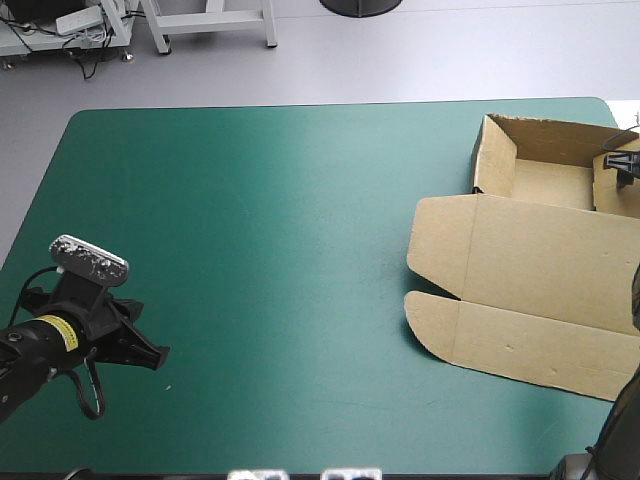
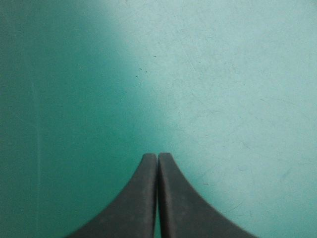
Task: Fold the box
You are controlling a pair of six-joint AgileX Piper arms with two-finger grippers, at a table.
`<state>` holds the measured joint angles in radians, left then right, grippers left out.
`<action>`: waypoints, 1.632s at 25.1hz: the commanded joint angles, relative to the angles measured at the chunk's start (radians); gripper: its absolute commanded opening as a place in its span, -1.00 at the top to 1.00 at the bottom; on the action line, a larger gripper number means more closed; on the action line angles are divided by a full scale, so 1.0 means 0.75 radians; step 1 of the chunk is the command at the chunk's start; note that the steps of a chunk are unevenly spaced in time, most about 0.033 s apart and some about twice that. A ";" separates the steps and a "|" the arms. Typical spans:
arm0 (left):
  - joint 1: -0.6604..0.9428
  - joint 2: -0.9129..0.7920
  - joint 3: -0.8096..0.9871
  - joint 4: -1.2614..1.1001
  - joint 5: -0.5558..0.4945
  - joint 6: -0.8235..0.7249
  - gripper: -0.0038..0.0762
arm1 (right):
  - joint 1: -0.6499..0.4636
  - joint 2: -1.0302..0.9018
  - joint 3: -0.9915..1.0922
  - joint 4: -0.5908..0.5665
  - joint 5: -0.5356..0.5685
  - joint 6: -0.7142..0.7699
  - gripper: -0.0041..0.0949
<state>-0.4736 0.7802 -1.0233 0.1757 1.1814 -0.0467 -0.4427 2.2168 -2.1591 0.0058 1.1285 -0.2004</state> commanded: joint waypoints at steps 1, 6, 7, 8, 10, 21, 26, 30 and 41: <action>-0.009 -0.002 -0.033 -0.010 -0.057 -0.010 0.93 | -0.014 -0.098 -0.050 -0.025 -0.018 0.008 -0.52; -0.009 -0.002 -0.033 -0.016 -0.057 -0.010 0.93 | -0.014 -0.256 -0.166 0.132 0.038 0.008 -0.37; -0.009 -0.002 -0.033 -0.016 -0.057 -0.010 0.93 | -0.014 -0.324 -0.187 0.181 0.045 0.008 -0.29; -0.009 -0.002 -0.033 -0.016 -0.054 -0.010 0.93 | -0.014 -0.371 -0.198 0.212 0.064 0.006 -0.23; -0.009 -0.002 -0.033 -0.016 -0.031 -0.010 0.93 | -0.014 -0.480 -0.204 0.351 0.133 -0.053 0.00; -0.009 -0.002 -0.033 -0.016 -0.037 -0.013 0.93 | 0.265 -0.901 0.012 0.502 0.172 -0.204 0.96; -0.009 -0.002 -0.033 -0.001 0.070 -0.013 0.93 | 0.556 -1.057 0.266 0.390 0.172 -0.205 0.96; -0.009 -0.005 -0.033 0.010 0.083 -0.013 0.93 | 0.684 -1.157 0.443 0.317 0.172 -0.176 0.96; -0.009 -0.005 -0.030 -0.049 0.120 -0.008 0.93 | 0.750 -1.563 1.034 0.253 0.172 -0.123 0.96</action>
<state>-0.4736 0.7802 -1.0233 0.1576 1.2488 -0.0467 0.1182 1.1461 -1.4660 0.2142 1.2488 -0.3018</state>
